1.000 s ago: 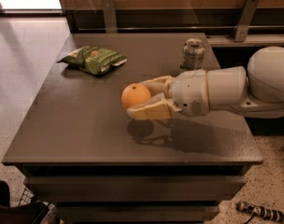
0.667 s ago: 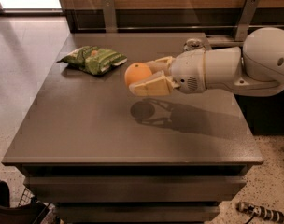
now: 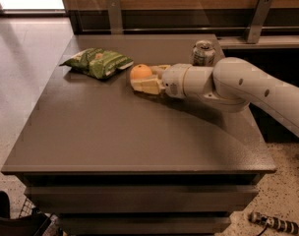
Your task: Move orange near green jalapeno chip bag
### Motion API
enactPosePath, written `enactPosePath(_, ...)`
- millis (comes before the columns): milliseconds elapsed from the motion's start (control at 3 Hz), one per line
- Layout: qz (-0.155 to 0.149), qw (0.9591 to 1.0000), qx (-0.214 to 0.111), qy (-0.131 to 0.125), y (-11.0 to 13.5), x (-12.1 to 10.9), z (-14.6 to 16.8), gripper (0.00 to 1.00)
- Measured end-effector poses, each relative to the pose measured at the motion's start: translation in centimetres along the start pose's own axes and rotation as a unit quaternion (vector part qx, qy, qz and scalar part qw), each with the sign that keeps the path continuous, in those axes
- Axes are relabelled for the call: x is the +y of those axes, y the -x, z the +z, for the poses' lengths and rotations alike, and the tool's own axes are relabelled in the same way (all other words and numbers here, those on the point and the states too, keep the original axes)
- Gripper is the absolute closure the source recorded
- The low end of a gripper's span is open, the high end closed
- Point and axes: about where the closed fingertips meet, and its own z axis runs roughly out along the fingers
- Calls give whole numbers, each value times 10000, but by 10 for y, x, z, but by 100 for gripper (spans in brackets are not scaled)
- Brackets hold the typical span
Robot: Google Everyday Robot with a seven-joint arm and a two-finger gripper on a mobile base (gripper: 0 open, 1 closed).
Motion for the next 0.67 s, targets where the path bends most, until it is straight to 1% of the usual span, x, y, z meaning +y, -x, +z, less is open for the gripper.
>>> enactPosePath(333,7,9998,-108,-146,-6,-4,11,100)
enactPosePath(667,6,9998,-109,-141,-5,-4,12,99)
